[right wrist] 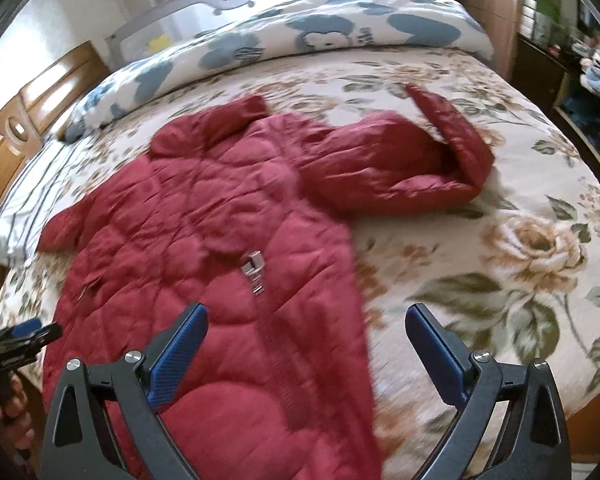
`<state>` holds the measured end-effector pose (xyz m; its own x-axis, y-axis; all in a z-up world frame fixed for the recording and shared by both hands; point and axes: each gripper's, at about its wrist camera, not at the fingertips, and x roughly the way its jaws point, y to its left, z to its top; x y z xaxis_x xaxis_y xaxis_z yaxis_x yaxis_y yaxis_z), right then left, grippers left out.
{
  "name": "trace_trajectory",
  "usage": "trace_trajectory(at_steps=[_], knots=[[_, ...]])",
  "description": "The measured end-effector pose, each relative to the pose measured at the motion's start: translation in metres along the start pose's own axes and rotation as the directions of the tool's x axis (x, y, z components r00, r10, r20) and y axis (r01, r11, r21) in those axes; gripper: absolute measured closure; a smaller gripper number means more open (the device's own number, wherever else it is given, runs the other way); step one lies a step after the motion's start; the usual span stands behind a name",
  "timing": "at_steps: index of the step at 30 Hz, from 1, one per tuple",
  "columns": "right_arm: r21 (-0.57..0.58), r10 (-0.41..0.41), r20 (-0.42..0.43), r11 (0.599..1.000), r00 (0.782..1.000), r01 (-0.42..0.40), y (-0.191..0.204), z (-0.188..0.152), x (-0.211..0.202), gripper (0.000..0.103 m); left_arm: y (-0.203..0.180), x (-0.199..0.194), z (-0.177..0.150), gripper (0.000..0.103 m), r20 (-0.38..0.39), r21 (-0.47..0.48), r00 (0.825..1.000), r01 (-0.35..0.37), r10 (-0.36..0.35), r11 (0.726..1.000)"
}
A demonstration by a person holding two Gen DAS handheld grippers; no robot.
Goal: Fold large clothes
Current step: 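Grasp the red jacket's sleeve with the right gripper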
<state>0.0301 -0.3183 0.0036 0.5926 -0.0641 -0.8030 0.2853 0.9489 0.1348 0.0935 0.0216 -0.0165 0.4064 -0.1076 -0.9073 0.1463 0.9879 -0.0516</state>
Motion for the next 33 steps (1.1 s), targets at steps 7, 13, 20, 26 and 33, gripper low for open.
trace_trajectory(at_steps=[7,13,20,26,33], knots=[[0.058,-0.075,0.014,0.996,0.997,0.074,-0.049,0.043,0.026,0.005,0.003,0.014,0.020,0.015,-0.027,-0.018,1.000,-0.012,0.011,1.000],[0.120,-0.182,0.054,0.977,0.982,0.174,-0.099,0.088,0.056,0.016,0.004,0.023,0.033,0.015,-0.042,-0.031,0.999,-0.014,0.013,0.999],[0.143,-0.278,-0.013,0.950,0.961,0.277,-0.138,0.122,0.107,0.030,0.002,0.033,0.043,0.015,-0.061,-0.028,0.998,-0.018,0.017,0.999],[0.130,-0.285,-0.043,0.949,0.958,0.288,-0.150,0.131,0.141,0.057,-0.001,0.040,0.047,0.015,-0.071,-0.021,0.997,-0.015,0.014,1.000],[0.171,-0.216,0.040,0.963,0.976,0.207,-0.142,0.129,0.119,0.088,0.001,0.054,0.052,0.015,-0.086,-0.040,0.993,0.082,-0.085,0.996]])
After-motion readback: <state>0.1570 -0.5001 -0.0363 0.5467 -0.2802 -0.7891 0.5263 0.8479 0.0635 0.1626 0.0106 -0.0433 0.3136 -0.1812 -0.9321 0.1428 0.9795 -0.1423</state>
